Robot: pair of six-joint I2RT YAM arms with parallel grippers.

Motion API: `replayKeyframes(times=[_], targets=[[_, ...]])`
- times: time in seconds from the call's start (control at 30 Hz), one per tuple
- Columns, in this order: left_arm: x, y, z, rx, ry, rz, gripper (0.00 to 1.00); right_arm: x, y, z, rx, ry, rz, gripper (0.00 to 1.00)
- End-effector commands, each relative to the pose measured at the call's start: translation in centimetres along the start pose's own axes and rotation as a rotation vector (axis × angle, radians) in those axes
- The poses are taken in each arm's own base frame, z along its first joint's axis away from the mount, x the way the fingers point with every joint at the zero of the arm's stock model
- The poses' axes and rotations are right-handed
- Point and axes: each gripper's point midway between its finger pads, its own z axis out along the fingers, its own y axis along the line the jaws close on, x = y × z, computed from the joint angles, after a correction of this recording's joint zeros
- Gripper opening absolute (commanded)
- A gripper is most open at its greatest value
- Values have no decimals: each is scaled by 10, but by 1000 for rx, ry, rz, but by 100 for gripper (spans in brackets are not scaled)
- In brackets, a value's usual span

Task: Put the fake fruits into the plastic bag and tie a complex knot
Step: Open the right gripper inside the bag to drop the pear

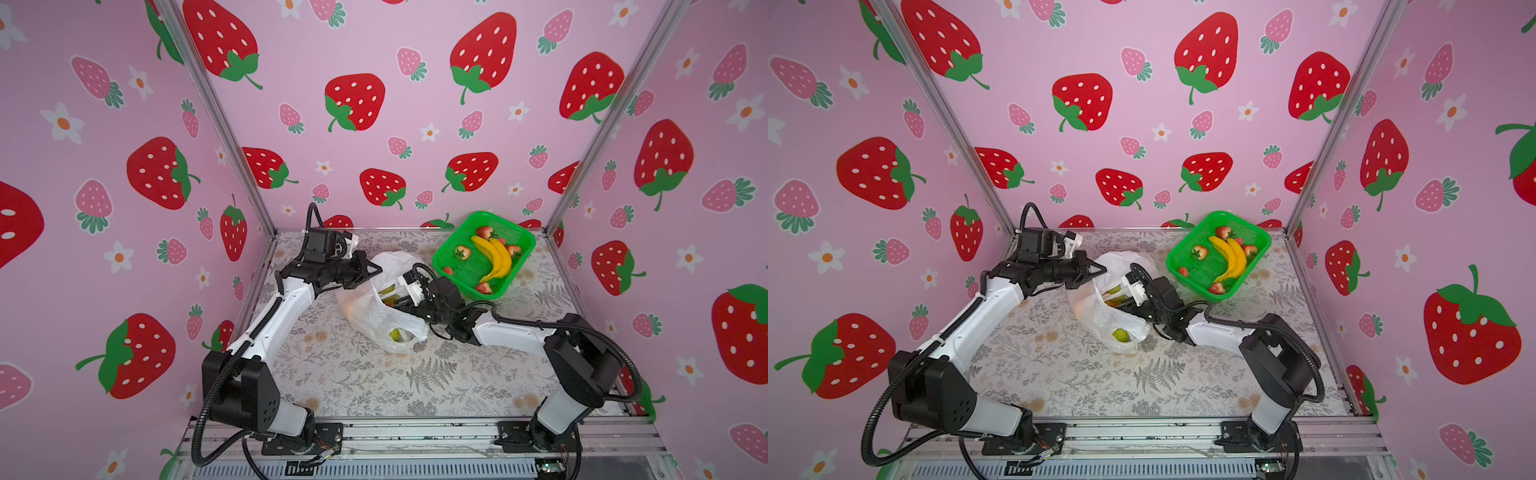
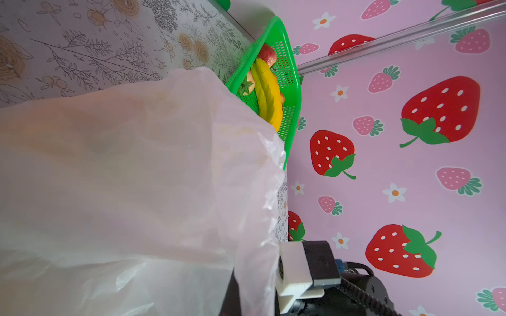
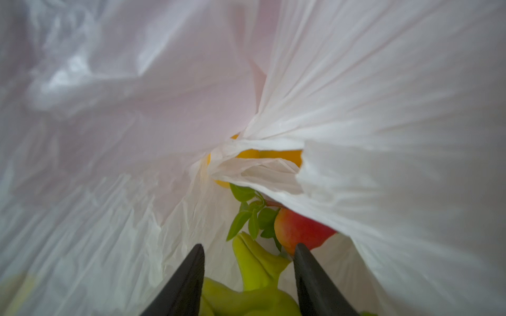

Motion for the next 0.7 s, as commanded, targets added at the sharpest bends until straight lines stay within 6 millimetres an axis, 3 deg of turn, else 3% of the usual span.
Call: replayKeyframes(times=[0.0,0.17,0.37,0.67], targets=[[6,-23,-9,66,-3,25,0,-42,10,8,-1,-174,34,43],[9,-32,-12,91,-11,25,0,-43,1,18,52,-247,109,43],[9,-39,-16,110,-25,31,0,-36,11,34,10,-259,165,43],[7,-41,-18,112,-32,40,0,-3,19,52,-2,-206,232,51]])
